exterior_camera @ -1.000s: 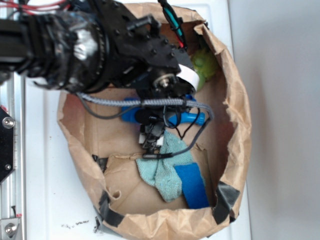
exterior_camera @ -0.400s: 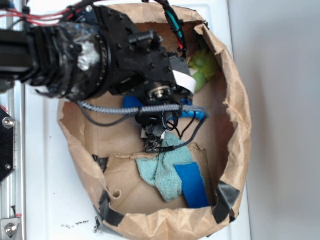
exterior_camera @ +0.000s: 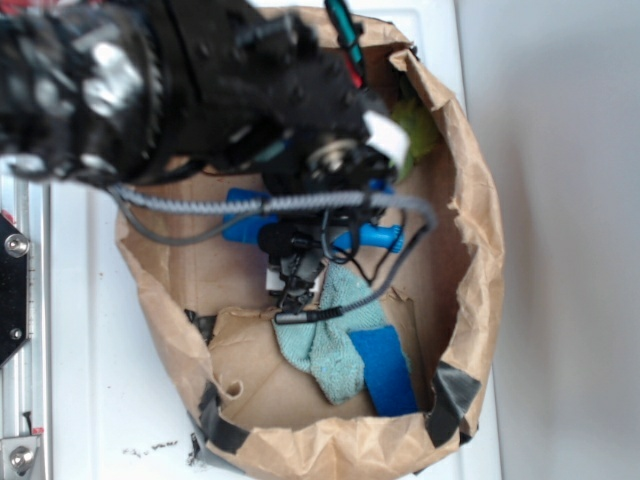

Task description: Grab the blue bottle.

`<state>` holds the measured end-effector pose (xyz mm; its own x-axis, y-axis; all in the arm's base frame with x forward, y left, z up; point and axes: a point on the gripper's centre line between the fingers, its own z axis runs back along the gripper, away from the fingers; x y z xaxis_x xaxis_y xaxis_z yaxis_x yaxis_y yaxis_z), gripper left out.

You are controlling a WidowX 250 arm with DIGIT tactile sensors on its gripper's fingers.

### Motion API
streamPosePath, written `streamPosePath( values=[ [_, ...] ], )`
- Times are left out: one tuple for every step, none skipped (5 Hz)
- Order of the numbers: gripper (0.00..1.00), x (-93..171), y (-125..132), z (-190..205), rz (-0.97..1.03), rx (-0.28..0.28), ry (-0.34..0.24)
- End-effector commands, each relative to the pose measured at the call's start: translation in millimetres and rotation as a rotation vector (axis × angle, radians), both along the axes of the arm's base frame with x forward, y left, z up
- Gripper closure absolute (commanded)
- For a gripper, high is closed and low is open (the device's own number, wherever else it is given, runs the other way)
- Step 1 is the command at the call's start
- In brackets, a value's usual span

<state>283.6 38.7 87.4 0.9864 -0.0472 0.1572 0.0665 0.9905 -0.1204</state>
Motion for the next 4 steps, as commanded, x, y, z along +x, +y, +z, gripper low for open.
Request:
streamPosePath(
  values=[
    [1.0, -0.5, 3.8, 73.9, 0.014, -0.01, -0.08],
    [1.0, -5.6, -2.5, 110.5, 0.002, -0.036, -0.1],
    [1.0, -13.8, -11.0, 126.9, 0.0, -0.043, -0.144],
    [0.34, -22.7, -27.8, 115.9, -0.017, 0.106, -0.16]
  ],
)
